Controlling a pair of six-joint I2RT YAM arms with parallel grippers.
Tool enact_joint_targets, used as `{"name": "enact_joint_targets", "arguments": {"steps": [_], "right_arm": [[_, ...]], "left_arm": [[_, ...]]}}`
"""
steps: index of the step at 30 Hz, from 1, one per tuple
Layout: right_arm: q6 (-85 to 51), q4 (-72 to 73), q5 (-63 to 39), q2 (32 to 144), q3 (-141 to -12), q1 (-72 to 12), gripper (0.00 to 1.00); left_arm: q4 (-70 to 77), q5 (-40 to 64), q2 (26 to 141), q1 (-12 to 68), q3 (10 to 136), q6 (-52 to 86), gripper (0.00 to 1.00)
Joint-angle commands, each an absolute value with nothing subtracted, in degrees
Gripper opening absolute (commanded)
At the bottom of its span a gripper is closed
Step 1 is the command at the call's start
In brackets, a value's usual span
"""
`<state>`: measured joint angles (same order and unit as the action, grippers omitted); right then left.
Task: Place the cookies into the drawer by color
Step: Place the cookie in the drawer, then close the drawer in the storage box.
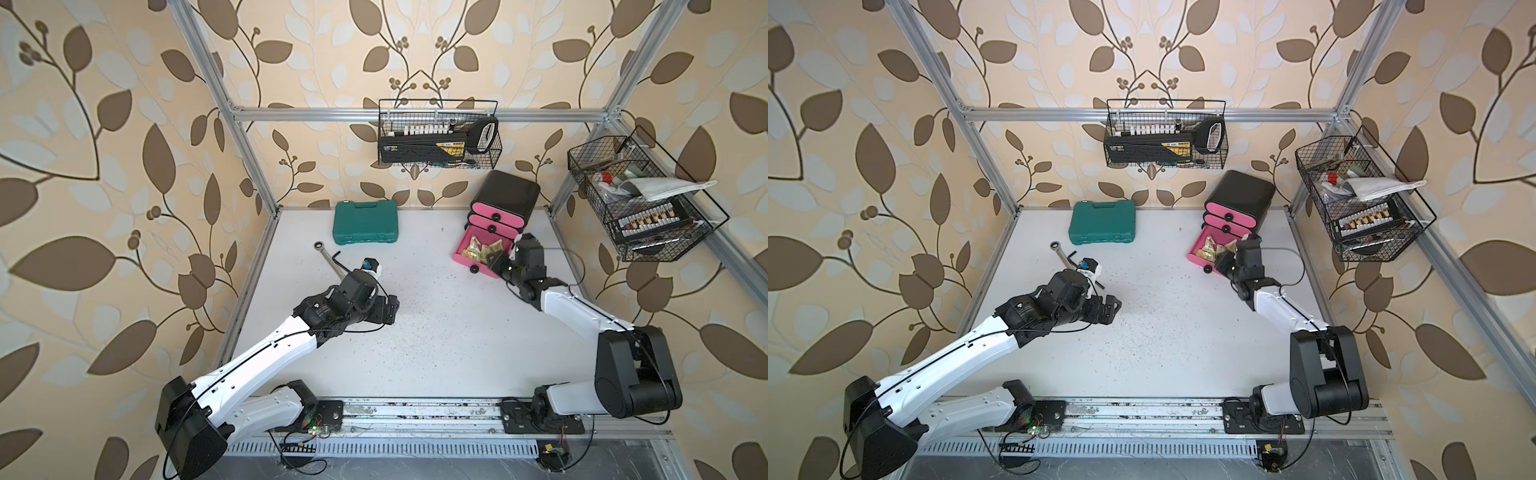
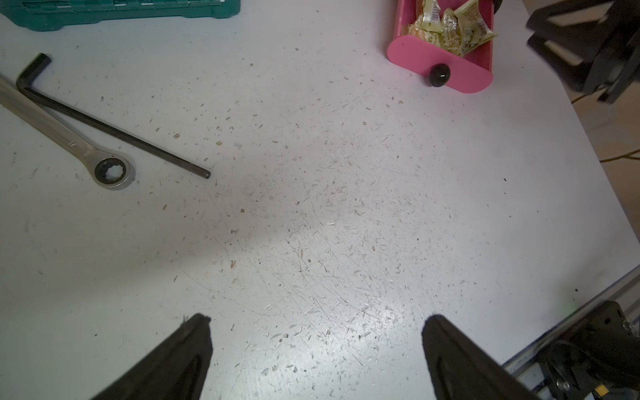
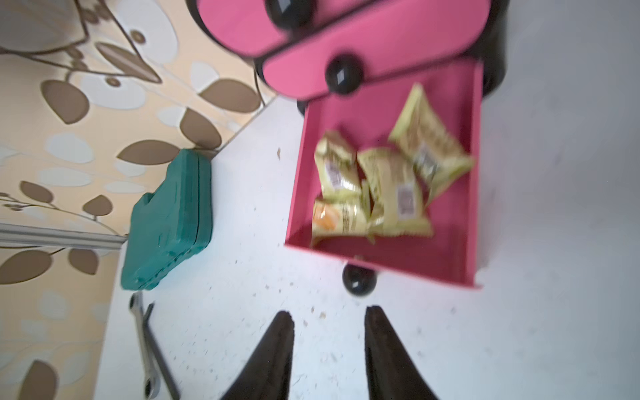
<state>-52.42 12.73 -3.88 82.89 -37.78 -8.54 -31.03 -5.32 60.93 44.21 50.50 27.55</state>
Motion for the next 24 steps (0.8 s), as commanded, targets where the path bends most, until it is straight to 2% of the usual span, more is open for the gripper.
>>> {"name": "enact_joint_targets", "arguments": {"steps": [1, 7, 11, 19, 22, 24], "right_arm": [[-74.46, 35.15, -6.41, 87.58, -31.84, -10.62, 0.39], [-83.73, 57.08, -5.83, 104.49, -29.56, -10.57, 0.41], [-86.51, 62.77, -3.7, 111.62, -29.63, -10.48, 0.43], [-89.99, 70.48, 2.15, 116.61, -26.79, -9.55, 0.55], [-90.43, 72.28, 1.63, 118.62, -27.21, -8.41, 0.55], [-90.73, 74.16, 1.58, 119.86, -27.27, -7.94, 0.5]], "left_arm": [[-29.44, -3.69, 60.47, 43.95, 50.63, 28.72, 0.98], [-29.87, -4.06, 58.7, 43.95, 49.51, 29.17, 0.98], [-30.23, -4.5, 57.67, 43.95, 48.88, 29.4, 0.98], [-30.26, -4.75, 58.51, 43.95, 49.03, 29.03, 0.98], [-30.09, -4.57, 59.05, 43.95, 49.22, 28.93, 0.98], [-30.05, -4.54, 59.15, 43.95, 49.29, 28.91, 0.98]]}}
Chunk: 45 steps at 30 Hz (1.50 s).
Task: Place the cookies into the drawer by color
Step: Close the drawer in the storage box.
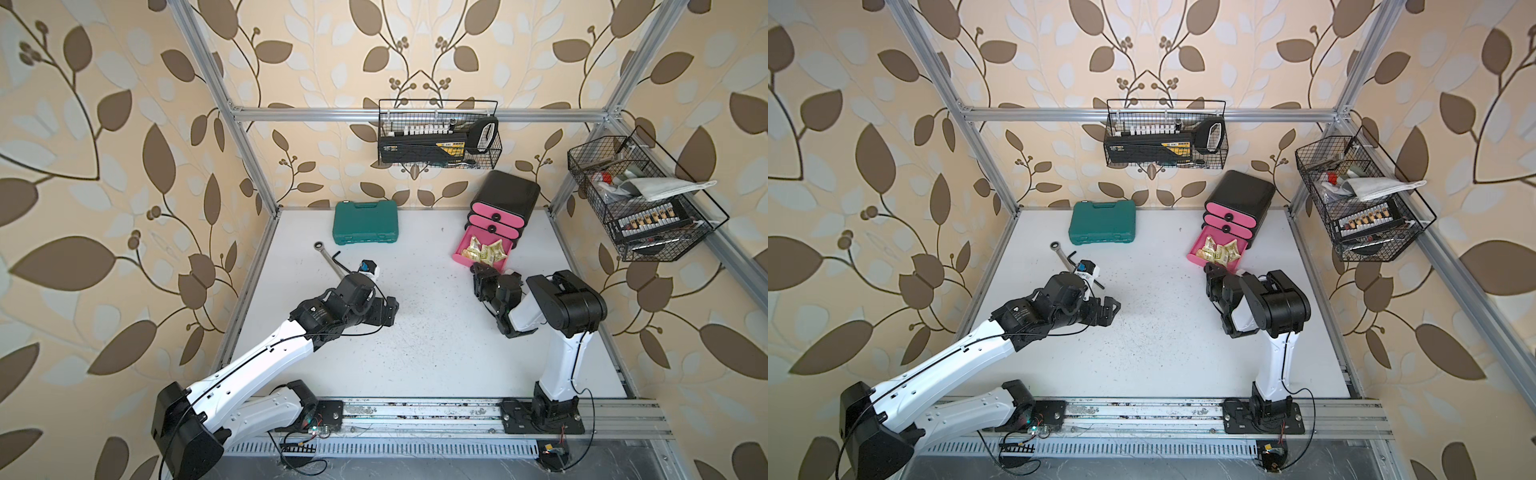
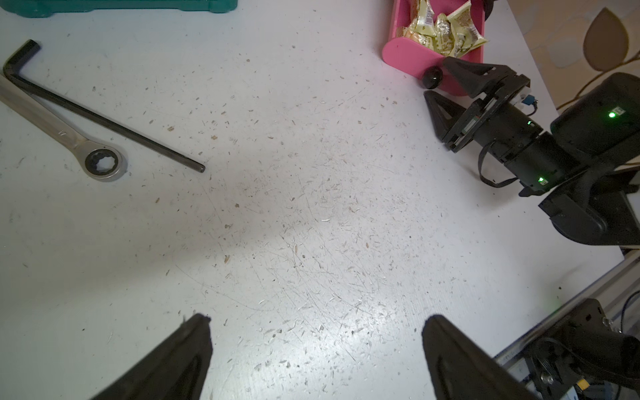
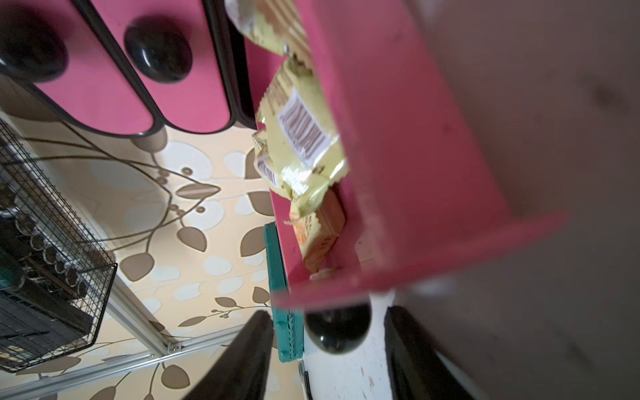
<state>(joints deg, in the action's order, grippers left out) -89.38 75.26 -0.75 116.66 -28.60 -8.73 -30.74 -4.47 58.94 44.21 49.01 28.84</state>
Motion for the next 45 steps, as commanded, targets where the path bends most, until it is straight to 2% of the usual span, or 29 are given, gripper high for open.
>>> {"name": "enact_joint_targets", "arguments": {"steps": [1, 5, 11, 28, 37, 45], "right_arm": [[-90.78, 74.92, 1.37, 120.47, -27.32, -7.82, 0.47], [-90.54, 76.49, -0.32, 121.71, -28.03, -7.65, 0.4], [-90.0, 79.25, -0.71, 123.11, -28.64, -7.57, 0.43], [-84.43, 80.96, -4.14, 122.75, -30.29, -8.15, 0.41], [-85.81, 80.97, -5.06, 122.49, -30.21, -8.6, 0.53], [-88.11, 80.31, -4.25, 124.98, -32.13, -8.67, 0.53]], "left_arm": [[-30.04, -4.53, 59.15, 43.95, 49.22, 28.87, 0.99], [-30.02, -4.7, 58.97, 43.95, 48.87, 29.06, 0.98], [-29.94, -4.48, 58.96, 43.95, 48.82, 29.08, 0.98], [-29.95, -4.55, 58.01, 43.95, 48.26, 29.53, 0.98], [-29.46, -4.31, 57.79, 43.95, 47.93, 29.71, 0.98], [-29.54, -4.29, 57.13, 43.95, 47.57, 30.09, 0.99]]}}
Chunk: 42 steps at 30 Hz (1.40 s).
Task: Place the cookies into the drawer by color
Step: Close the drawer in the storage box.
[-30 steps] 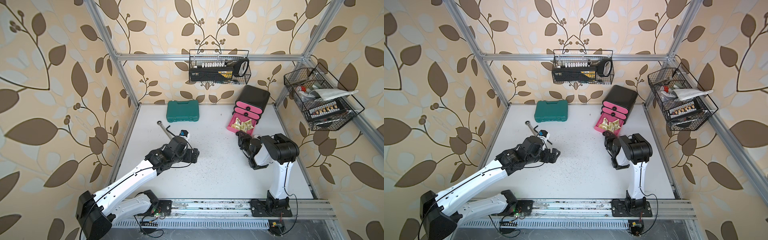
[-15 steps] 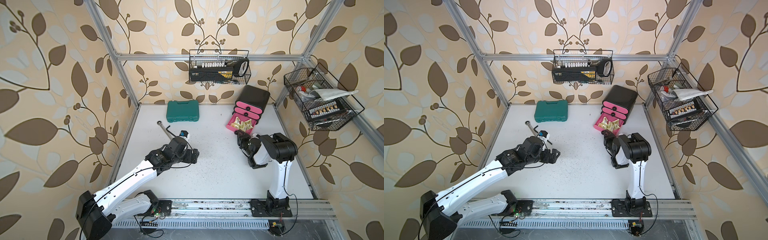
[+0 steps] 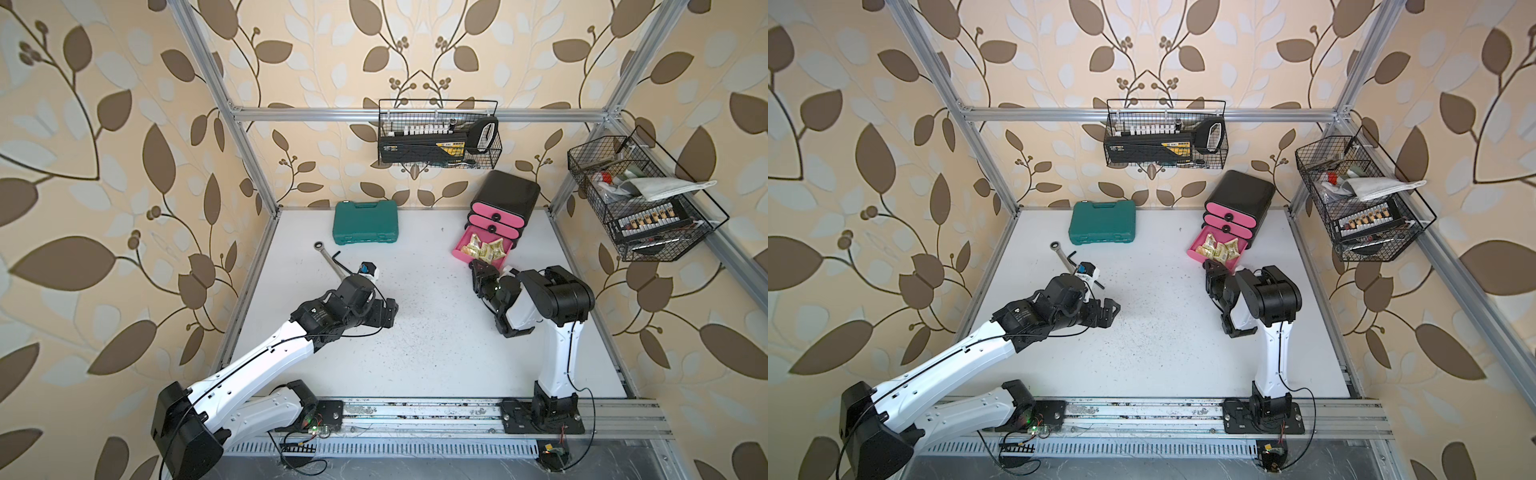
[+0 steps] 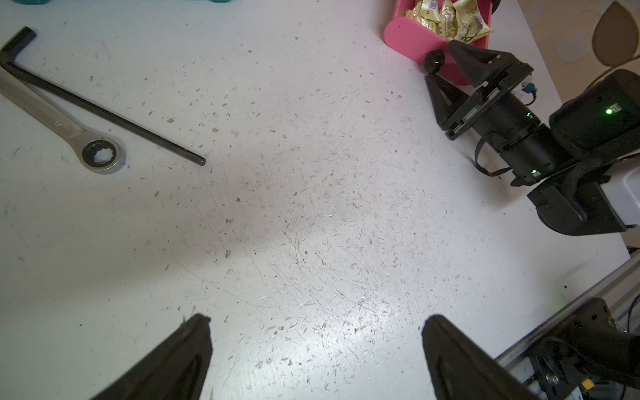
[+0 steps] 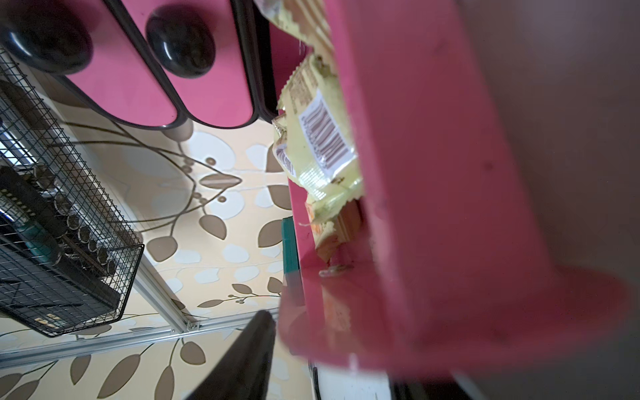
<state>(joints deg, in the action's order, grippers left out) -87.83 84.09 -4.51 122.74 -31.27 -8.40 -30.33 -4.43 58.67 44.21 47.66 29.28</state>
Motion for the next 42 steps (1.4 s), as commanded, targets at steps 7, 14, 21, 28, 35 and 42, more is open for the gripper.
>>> {"name": "enact_joint_targets", "arguments": {"steps": [7, 14, 21, 28, 35, 42], "right_arm": [[-85.58, 64.87, -4.6, 120.54, -34.35, -8.84, 0.47], [-82.88, 58.6, -3.08, 117.51, -35.51, -8.73, 0.36], [-83.73, 63.54, -3.47, 117.04, -34.7, -8.75, 0.24], [-82.02, 62.09, -1.68, 110.42, -33.73, -8.33, 0.23], [-83.41, 61.07, -2.79, 110.59, -36.48, -4.95, 0.23], [-81.32, 57.23, -2.99, 113.1, -41.67, -3.54, 0.24]], "left_arm": [[-29.66, -5.08, 56.25, 43.95, 46.94, 30.06, 0.98], [-29.63, -4.87, 56.36, 43.9, 46.85, 30.23, 0.98], [-30.26, -5.45, 55.12, 43.95, 46.32, 30.31, 0.98], [-30.37, -5.45, 55.24, 43.95, 46.45, 30.32, 0.98], [-30.94, -5.92, 54.32, 43.95, 46.19, 30.44, 0.98], [-31.4, -6.42, 54.01, 43.95, 46.06, 30.42, 0.99]]}}
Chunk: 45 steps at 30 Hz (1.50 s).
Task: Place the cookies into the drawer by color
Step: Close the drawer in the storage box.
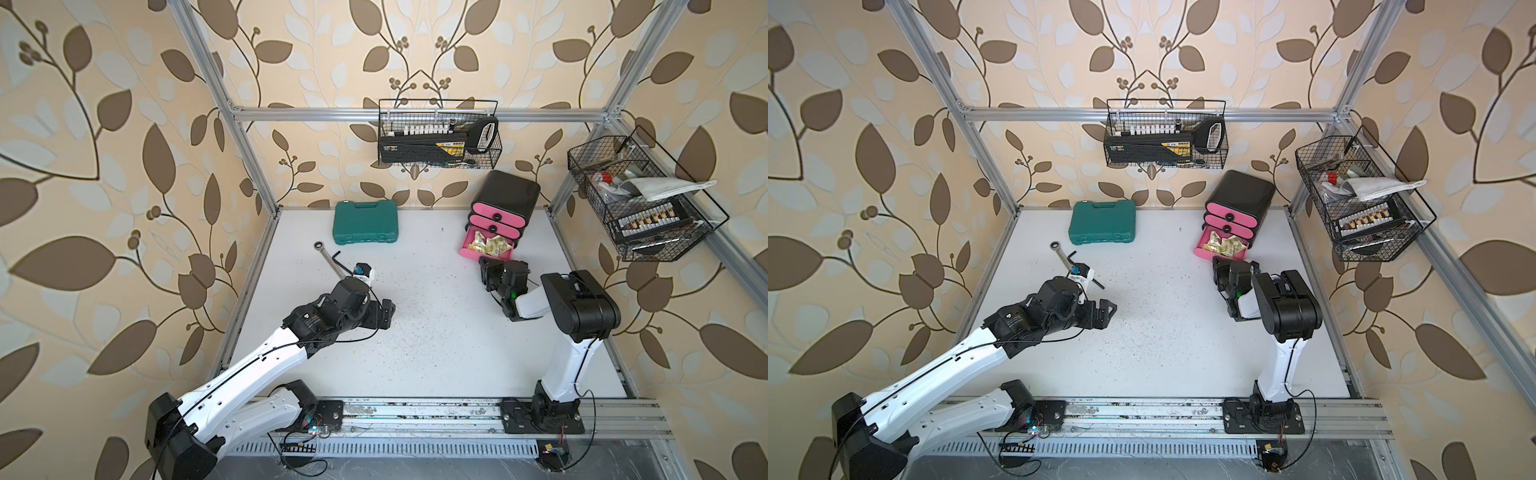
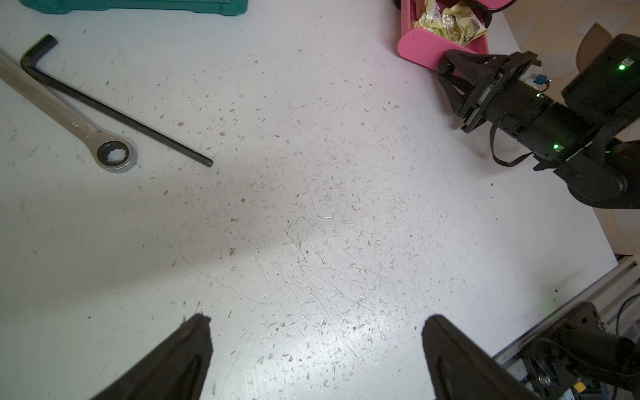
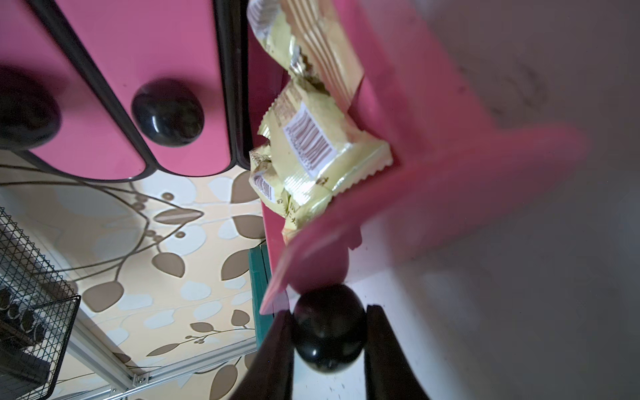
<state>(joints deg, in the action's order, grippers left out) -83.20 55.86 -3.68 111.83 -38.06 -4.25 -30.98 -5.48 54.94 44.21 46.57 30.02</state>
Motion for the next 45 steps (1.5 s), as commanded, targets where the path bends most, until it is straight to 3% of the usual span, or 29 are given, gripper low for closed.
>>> {"name": "enact_joint_targets", "arguments": {"steps": [1, 29, 37, 41, 45], "right_arm": [[-81.21, 56.86, -2.94, 113.85, -42.56, -3.6, 0.23], [-69.96, 45.02, -2.32, 124.82, -65.19, -1.29, 0.31], [-72.32, 59.94, 3.27, 127.55, -61.9, -1.23, 0.43], [-70.96, 64.65, 1.6, 124.68, -57.45, -0.48, 0.52], [-70.24, 67.46, -2.9, 119.21, -50.02, 0.55, 0.54]], "left_arm": [[-31.45, -6.42, 54.11, 43.95, 46.07, 30.36, 0.98], [-31.53, -6.77, 52.38, 43.95, 44.72, 31.69, 0.98], [-27.33, -6.05, 50.11, 43.95, 42.72, 32.48, 0.98], [-28.64, -7.01, 48.64, 43.95, 41.98, 32.21, 0.98], [-28.77, -7.76, 47.76, 43.95, 41.88, 31.79, 0.98]]}}
